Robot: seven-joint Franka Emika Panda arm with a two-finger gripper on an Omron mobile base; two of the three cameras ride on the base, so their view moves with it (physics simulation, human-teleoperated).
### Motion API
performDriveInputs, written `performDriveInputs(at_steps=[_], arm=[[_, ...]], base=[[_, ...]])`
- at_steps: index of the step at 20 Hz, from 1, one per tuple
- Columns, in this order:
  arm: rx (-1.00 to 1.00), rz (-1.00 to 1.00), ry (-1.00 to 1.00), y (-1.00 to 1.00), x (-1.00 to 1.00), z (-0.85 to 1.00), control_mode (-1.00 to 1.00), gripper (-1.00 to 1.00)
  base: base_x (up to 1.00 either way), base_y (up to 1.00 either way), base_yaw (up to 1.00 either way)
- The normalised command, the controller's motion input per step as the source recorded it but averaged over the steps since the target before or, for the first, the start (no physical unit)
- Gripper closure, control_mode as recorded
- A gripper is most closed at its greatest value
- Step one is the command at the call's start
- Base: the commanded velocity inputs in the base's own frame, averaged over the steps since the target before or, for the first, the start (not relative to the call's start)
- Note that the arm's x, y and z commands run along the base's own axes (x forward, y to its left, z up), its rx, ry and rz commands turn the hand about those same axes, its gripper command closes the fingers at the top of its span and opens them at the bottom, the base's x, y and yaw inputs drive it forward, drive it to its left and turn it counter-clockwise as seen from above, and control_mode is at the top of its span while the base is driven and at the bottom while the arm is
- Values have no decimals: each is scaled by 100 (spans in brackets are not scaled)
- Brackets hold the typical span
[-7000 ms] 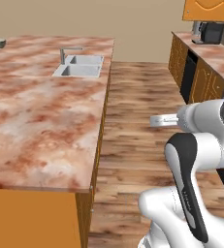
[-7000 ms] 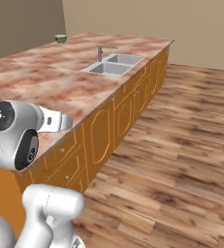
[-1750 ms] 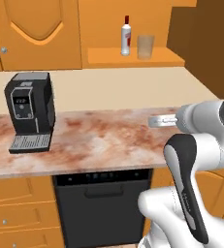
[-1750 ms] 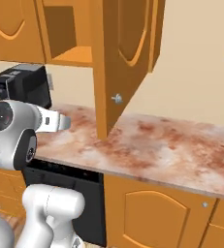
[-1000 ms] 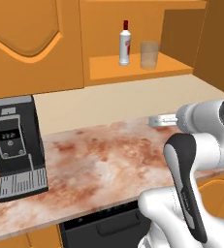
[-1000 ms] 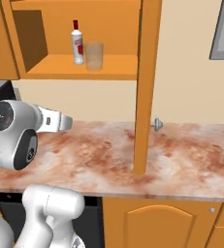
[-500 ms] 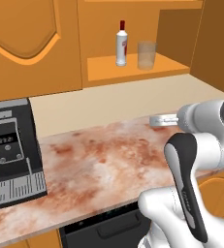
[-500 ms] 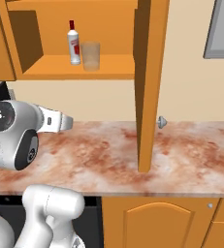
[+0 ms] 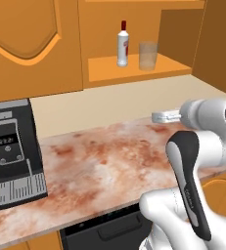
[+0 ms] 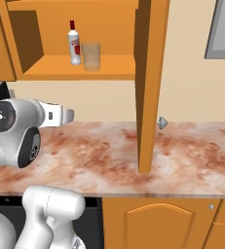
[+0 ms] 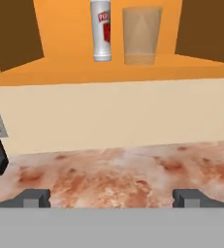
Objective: There is a bowl on the dining counter. Grab a lemon wedge from the fridge and place it in the bowl. Then get the liquor bottle and glass cup from the cabinet and place them next to the bowl.
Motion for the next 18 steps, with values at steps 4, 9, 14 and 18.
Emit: performDriveInputs(at_steps=[4, 9, 14, 18], arm=[[-18, 16, -21, 0, 8, 65, -100, -100], [-23, 8, -22, 0, 4, 37, -100, -100], [-25, 0, -13, 5, 0, 28, -100, -100], [-29, 6, -1, 1, 2, 38, -100, -100]], base=[[0, 0, 0], [0, 0, 0], [0, 0, 0], [0, 0, 0]])
